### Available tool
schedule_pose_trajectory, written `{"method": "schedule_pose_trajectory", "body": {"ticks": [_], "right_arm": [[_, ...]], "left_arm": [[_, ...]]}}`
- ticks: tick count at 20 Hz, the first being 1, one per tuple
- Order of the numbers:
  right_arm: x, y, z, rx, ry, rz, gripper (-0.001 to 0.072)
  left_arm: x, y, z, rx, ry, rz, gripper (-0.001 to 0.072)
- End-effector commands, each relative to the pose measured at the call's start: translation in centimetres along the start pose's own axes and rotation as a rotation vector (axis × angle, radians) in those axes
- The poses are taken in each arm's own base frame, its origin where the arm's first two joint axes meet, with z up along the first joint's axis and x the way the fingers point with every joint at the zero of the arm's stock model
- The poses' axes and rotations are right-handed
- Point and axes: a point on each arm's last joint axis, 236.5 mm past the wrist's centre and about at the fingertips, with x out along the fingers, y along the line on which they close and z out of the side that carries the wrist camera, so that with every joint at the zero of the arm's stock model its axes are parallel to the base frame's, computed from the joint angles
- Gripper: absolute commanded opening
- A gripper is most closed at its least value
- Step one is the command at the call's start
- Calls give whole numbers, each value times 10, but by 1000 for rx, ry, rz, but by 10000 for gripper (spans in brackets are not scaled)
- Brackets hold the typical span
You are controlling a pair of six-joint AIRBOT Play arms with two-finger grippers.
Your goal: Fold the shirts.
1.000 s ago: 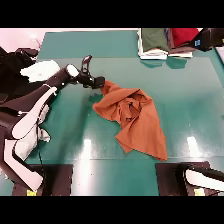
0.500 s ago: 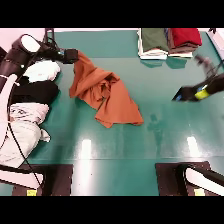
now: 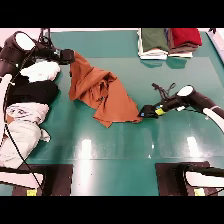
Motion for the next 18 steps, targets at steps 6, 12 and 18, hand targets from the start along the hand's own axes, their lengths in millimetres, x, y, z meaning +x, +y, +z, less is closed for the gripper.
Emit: {"method": "schedule_pose_trajectory", "body": {"ticks": [6, 12, 18], "right_arm": [[-18, 42, 48, -250, -61, -11, 14], [-272, 117, 91, -513, -596, -292, 13], [-439, 195, 26, -599, -1030, -471, 12]], "left_arm": [[-33, -7, 16, 44, -54, 22, 21], [-280, -85, 111, 252, -597, 79, 21], [-477, -153, 71, 382, -947, 69, 21]]}}
